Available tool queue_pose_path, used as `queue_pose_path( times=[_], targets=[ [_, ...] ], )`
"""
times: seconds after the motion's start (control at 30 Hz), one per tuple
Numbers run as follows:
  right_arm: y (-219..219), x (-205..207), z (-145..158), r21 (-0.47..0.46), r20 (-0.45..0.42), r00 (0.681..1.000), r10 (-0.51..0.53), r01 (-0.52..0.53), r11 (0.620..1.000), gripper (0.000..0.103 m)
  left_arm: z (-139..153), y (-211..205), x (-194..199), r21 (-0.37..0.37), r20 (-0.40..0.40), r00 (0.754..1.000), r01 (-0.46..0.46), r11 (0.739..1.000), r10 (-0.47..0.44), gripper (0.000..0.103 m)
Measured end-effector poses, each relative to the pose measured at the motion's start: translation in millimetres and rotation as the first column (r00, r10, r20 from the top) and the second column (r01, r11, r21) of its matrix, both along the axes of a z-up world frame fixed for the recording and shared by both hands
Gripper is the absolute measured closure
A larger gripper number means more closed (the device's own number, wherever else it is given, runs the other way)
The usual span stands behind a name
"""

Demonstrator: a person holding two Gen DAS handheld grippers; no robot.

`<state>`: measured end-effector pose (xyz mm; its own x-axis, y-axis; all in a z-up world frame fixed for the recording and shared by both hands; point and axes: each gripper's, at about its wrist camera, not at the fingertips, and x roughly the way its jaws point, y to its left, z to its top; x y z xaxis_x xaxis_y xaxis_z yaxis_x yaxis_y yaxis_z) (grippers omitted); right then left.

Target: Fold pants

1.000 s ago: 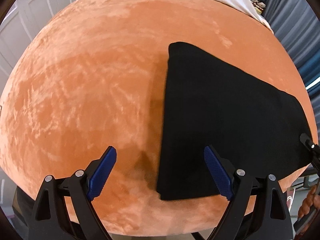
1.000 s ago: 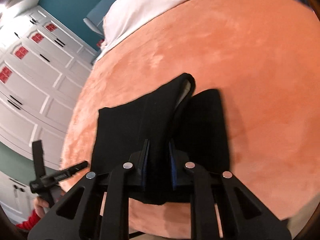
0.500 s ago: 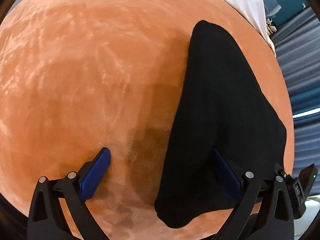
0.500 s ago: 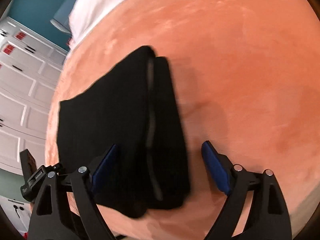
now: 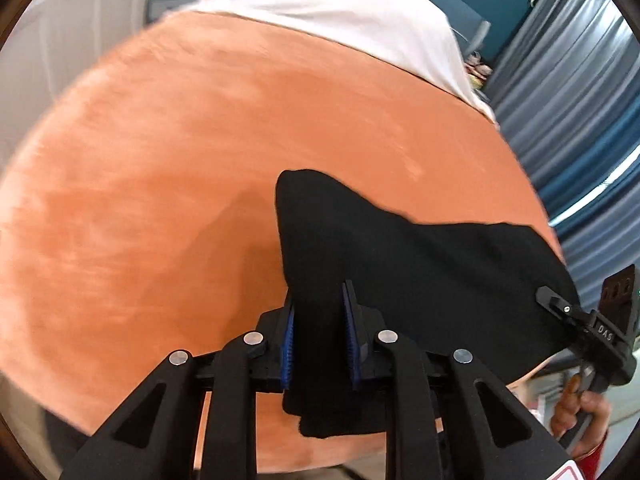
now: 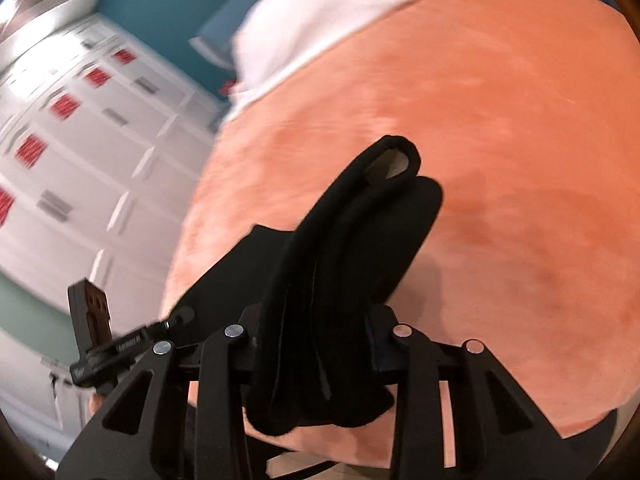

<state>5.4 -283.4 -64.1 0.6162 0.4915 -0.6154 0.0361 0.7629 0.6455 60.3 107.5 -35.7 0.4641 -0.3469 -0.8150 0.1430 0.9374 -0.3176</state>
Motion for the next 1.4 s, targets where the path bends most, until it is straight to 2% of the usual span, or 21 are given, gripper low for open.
queue_pose_path(
  times=[0.1,0.13,0.17,0.2,0.23,0.27,0.33,0.43,0.53,0.63,0.73,0.8,0.87,1.0,1.07,1.1,1.17,1.23,1.3,1.33,1.4],
  targets=[
    [27.7,1.5,-41.7,-0.039,-0.072,0.997,0.035,-0.038,0.999,0.062,-36.4,21.8,-12.7,0.117,-0.051,0.998,-0.027,0.993,0.033,0.069],
    [33.5,7.3,-75.7,-0.073,-0.152,0.988,0.03,-0.041,0.996,0.059,-56.1,18.9,-16.5,0.199,-0.068,0.996,-0.037,0.979,0.051,0.071],
    [34.6,8.8,-101.1,-0.105,-0.235,0.972,0.006,-0.031,0.994,0.058,-82.3,16.6,-24.4,0.339,-0.092,0.993,-0.043,0.94,0.079,0.079],
    [28.8,4.0,-124.0,-0.09,-0.308,0.951,-0.042,0.015,0.996,0.048,-89.8,15.9,-26.1,0.378,-0.105,0.99,-0.048,0.924,0.094,0.079],
    [19.2,-4.4,-126.4,-0.003,-0.282,0.956,-0.08,0.083,0.997,0.049,-91.0,24.8,-35.8,0.378,-0.104,0.989,-0.063,0.924,0.109,0.079],
    [8.4,-16.9,-119.4,0.049,-0.268,0.953,-0.141,0.159,0.986,0.05,-79.7,32.7,-44.6,0.303,-0.085,0.988,-0.096,0.948,0.127,0.079],
    [3.6,-30.4,-87.1,-0.11,-0.203,0.955,-0.218,0.199,0.974,0.048,-60.8,33.4,-45.8,0.231,-0.05,0.986,-0.143,0.962,0.159,0.076],
    [21.7,-30.4,-31.0,-0.221,-0.047,0.99,-0.132,0.119,0.968,0.079,-19.1,11.4,-22.8,0.139,0.044,0.988,-0.151,0.979,0.146,0.071],
    [70.0,0.6,-0.5,-0.25,0.034,0.999,0.011,-0.002,0.968,0.095,-9.4,-12.3,6.7,0.112,0.091,0.987,-0.142,0.984,0.132,0.021],
    [107.1,40.6,-19.9,-0.298,0.007,0.996,0.086,-0.08,0.951,0.097,-44.4,-37.0,43.6,0.207,0.076,0.984,-0.171,0.963,0.159,0.021],
    [103.4,81.3,-77.6,-0.314,-0.133,0.99,0.047,-0.087,0.946,0.099,-103.2,-36.9,82.1,0.358,-0.003,0.981,-0.179,0.916,0.193,0.018],
    [74.3,91.8,-102.5,-0.212,-0.152,0.988,-0.002,-0.03,0.977,0.103,-125.9,-11.8,95.8,0.259,-0.048,0.976,-0.192,0.947,0.211,0.013],
    [60.5,87.7,-91.0,-0.137,-0.154,0.985,-0.076,0.055,0.989,0.103,-128.8,4.9,101.1,0.19,-0.075,0.963,-0.24,0.952,0.257,0.01],
    [86.7,85.0,-57.3,-0.167,-0.047,0.999,0.003,-0.011,0.986,0.1,-135.0,6.8,100.9,0.193,-0.052,0.962,-0.255,0.947,0.27,0.005],
    [86.9,102.2,-79.6,-0.297,-0.097,0.995,-0.006,-0.023,0.955,0.103,-140.8,9.9,99.5,0.177,-0.048,0.962,-0.256,0.95,0.268,0.005],
    [76.9,110.1,-96.6,-0.275,-0.151,0.988,-0.032,-0.011,0.961,0.103,-142.2,11.5,100.7,0.154,-0.057,0.962,-0.256,0.954,0.267,0.005],
    [49.7,108.2,-104.1,-0.088,-0.175,0.977,-0.119,0.104,0.991,0.103,-138.8,15.3,99.4,0.122,-0.068,0.961,-0.259,0.958,0.269,0.005],
    [51.9,98.7,-84.6,-0.115,-0.118,0.984,-0.136,0.122,0.986,0.099,-138.8,21.5,99.0,0.12,-0.049,0.963,-0.258,0.959,0.265,0.005],
    [69.5,98.0,-77.6,-0.232,-0.072,0.996,-0.055,0.037,0.972,0.099,-136.5,25.3,96.7,0.096,-0.054,0.959,-0.271,0.958,0.277,0.005],
    [74.9,103.1,-88.6,-0.323,-0.1,0.995,-0.024,-0.01,0.946,0.1,-133.0,28.1,95.2,0.076,-0.06,0.956,-0.282,0.957,0.286,0.005],
    [59.8,111.4,-105.1,-0.288,-0.15,0.987,-0.052,0.007,0.958,0.103,-111.4,39.9,84.8,0.056,-0.03,0.944,-0.326,0.944,0.328,0.008]
  ],
)
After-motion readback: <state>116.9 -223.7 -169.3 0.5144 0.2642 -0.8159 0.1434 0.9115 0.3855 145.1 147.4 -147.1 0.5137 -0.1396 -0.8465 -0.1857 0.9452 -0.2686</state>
